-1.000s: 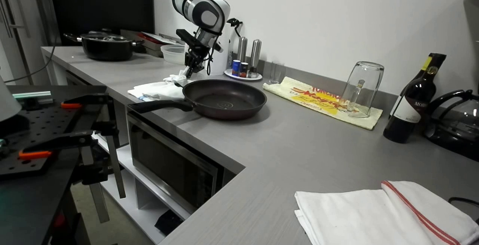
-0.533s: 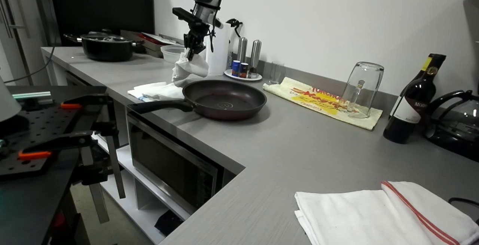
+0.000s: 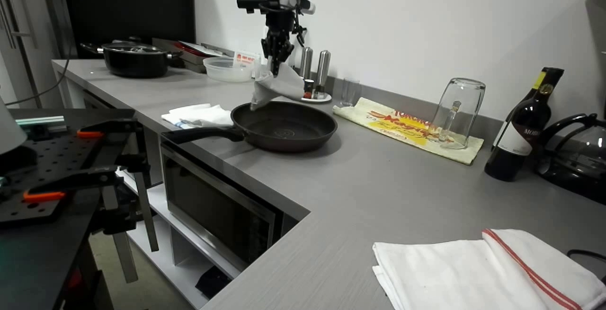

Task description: Use the towel to clean the pan

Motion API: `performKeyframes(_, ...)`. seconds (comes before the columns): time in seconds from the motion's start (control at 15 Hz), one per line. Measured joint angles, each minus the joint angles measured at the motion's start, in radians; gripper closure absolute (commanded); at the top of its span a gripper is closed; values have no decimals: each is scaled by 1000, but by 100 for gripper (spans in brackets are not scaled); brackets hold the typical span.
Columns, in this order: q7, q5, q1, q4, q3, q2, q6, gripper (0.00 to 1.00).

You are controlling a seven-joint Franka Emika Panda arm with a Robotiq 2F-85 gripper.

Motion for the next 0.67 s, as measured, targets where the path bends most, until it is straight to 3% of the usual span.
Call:
performKeyframes(0.33, 96, -123, -74, -53, -94, -62, 84, 98)
performKeyframes(0.67, 185, -200, -91, -55, -122, -12, 113, 98)
